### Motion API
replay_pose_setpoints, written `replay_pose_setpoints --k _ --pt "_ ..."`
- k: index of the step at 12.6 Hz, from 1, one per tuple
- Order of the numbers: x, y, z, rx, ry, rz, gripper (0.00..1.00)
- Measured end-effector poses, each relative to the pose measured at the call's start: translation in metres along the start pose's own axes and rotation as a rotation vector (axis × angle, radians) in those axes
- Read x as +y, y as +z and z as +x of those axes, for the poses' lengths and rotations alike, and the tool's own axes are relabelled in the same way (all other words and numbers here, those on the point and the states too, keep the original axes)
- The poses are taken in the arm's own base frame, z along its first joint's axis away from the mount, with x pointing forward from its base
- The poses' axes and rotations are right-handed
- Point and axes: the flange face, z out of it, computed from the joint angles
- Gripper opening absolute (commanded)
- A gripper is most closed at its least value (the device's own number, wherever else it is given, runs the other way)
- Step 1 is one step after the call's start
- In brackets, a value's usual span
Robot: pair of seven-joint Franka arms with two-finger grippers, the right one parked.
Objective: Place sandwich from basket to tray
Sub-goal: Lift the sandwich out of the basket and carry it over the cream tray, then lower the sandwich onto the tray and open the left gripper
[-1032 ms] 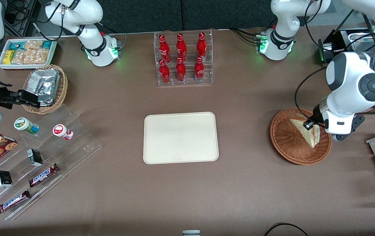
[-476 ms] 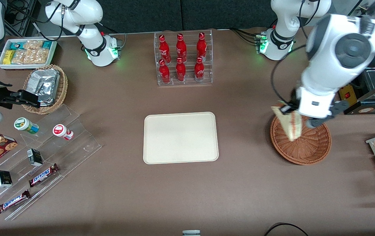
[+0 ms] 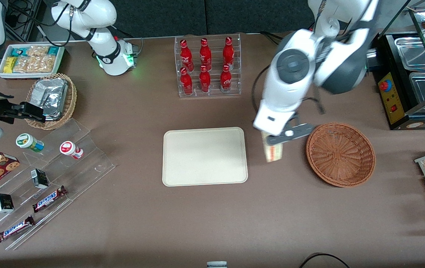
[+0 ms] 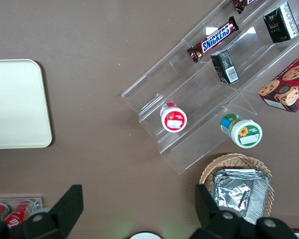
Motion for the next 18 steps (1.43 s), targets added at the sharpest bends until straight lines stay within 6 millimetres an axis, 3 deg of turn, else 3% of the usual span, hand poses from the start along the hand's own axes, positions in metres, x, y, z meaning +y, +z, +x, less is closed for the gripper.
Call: replay_pose_setpoints --k 3,6,10,15,16,18 --pt "0.069 0.059 -0.022 0.031 0.086 -0.039 0.0" --pt "0.11 0.11 -0.038 0.056 0.102 -0.078 0.0" --pt "0.137 0.152 -0.052 0.07 0.12 -0.103 0.0" --pt "0.15 0.204 -0.06 0.084 0.086 -0.074 0.03" --pt "0.15 0.212 -0.06 0.088 0.071 -0.063 0.13" --pt "0.15 0.218 -0.06 0.087 0.062 -0.057 1.0"
